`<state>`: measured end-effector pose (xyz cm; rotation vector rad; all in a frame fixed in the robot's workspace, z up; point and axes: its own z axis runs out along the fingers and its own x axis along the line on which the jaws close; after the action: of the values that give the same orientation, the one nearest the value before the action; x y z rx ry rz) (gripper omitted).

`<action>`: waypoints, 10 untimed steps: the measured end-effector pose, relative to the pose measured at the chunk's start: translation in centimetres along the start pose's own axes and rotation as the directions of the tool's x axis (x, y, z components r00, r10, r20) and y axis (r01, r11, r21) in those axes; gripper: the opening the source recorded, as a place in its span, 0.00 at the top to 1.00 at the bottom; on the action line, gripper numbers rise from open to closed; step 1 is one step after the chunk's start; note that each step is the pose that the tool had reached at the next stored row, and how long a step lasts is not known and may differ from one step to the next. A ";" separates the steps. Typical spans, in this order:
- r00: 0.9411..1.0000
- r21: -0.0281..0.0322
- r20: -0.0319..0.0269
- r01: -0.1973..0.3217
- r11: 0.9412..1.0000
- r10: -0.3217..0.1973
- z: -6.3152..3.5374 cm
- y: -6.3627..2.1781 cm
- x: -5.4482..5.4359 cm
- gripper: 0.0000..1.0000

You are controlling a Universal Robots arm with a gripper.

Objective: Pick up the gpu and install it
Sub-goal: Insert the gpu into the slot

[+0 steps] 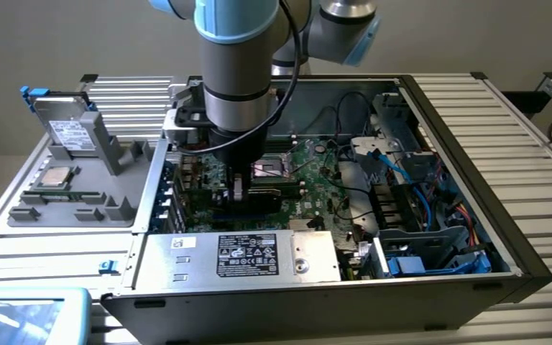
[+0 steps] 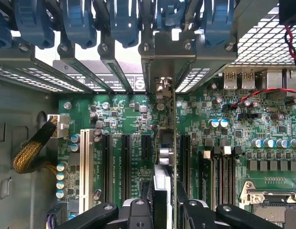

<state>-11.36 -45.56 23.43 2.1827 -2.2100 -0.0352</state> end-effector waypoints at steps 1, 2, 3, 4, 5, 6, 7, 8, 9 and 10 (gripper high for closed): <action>1.000 0.000 0.000 0.000 1.000 0.000 0.01 0.02 0.0 0.71; 1.000 0.000 0.000 0.000 1.000 0.000 0.01 0.05 0.0 0.71; 1.000 0.000 0.000 0.000 1.000 0.000 0.02 0.09 0.0 0.71; 1.000 0.000 0.000 0.000 1.000 0.000 0.02 0.10 0.0 0.71; 1.000 0.000 0.000 0.000 1.000 0.000 0.02 0.11 0.0 0.71; 1.000 0.000 0.000 0.000 1.000 0.000 0.02 0.12 0.0 0.71; 1.000 0.000 0.000 0.000 1.000 0.000 0.02 0.13 0.0 0.71; 1.000 0.000 0.000 0.000 1.000 0.000 0.03 0.13 0.0 0.71; 1.000 0.000 0.000 0.000 1.000 0.000 0.03 0.13 0.0 0.71; 1.000 0.000 0.000 0.000 1.000 0.000 0.03 0.13 0.0 0.71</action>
<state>-11.49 -45.57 23.41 2.1825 -2.2099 -0.0355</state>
